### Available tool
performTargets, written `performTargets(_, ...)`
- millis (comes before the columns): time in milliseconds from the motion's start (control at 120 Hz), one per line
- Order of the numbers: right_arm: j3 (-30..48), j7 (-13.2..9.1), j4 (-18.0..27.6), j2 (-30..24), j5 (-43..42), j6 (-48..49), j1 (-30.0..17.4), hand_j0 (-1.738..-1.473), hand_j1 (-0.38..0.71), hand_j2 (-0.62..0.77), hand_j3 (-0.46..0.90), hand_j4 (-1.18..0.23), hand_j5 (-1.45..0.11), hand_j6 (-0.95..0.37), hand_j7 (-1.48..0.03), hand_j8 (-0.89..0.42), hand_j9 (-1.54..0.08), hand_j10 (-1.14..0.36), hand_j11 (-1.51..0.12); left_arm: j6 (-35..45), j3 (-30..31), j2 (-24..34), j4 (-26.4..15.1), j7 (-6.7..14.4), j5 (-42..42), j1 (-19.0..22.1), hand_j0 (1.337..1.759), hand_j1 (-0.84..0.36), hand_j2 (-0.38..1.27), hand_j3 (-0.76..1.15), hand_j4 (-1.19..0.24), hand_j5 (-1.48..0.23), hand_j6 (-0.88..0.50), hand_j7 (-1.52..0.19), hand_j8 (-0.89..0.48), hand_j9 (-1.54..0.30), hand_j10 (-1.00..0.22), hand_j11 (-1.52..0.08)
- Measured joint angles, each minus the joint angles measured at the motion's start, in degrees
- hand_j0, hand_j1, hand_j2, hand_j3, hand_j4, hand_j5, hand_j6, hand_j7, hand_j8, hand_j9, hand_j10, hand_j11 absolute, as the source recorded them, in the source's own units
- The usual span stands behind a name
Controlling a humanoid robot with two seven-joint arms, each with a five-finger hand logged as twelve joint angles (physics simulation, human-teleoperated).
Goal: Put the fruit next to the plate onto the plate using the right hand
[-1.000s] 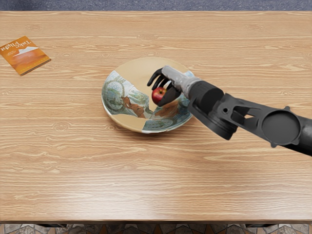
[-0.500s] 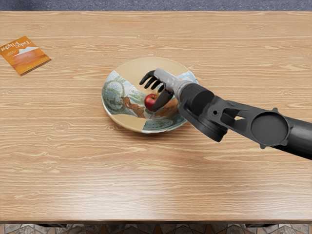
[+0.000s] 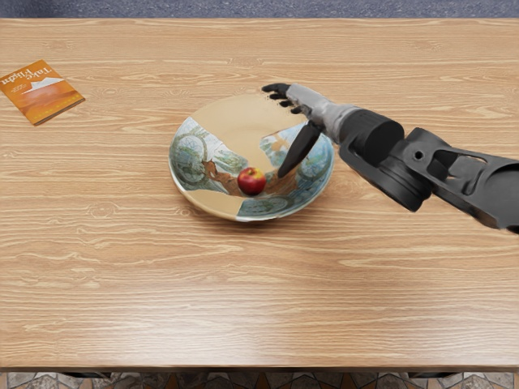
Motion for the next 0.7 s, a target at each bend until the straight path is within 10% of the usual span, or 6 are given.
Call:
performTargets(175, 6.10, 0.82, 1.83, -9.20, 11.02, 12.02, -0.54, -1.658, -0.27, -0.01, 0.00, -0.06, -0.08, -0.07, -0.08, -0.06, -0.08, -0.06, -0.08, 0.00, 0.00, 0.00, 0.00, -0.01, 0.00, 0.00, 1.658, 0.07, 0.05, 0.00, -0.23, -0.30, -0.23, -0.30, -0.23, -0.30, -0.23, -0.30)
performTargets(492, 8.75, 13.10, 0.92, -30.56, 29.17, 35.54, -3.71, -1.658, -0.29, -0.01, 0.00, -0.05, -0.06, -0.05, -0.06, -0.05, -0.06, -0.05, -0.06, 0.00, -0.05, 0.00, -0.18, 0.00, 0.02, 0.13, 1.658, 0.07, 0.05, 0.00, -0.23, -0.30, -0.23, -0.30, -0.23, -0.30, -0.23, -0.30)
performTargets(700, 8.73, 15.61, -1.19, -38.54, 33.46, 45.79, -5.24, -1.658, -0.30, -0.01, 0.00, -0.05, -0.06, -0.05, -0.06, -0.05, -0.06, -0.05, -0.06, 0.00, -0.08, 0.00, -0.44, 0.01, 0.01, 0.97, 1.658, 0.07, 0.05, 0.00, -0.23, -0.30, -0.23, -0.30, -0.23, -0.30, -0.23, -0.30)
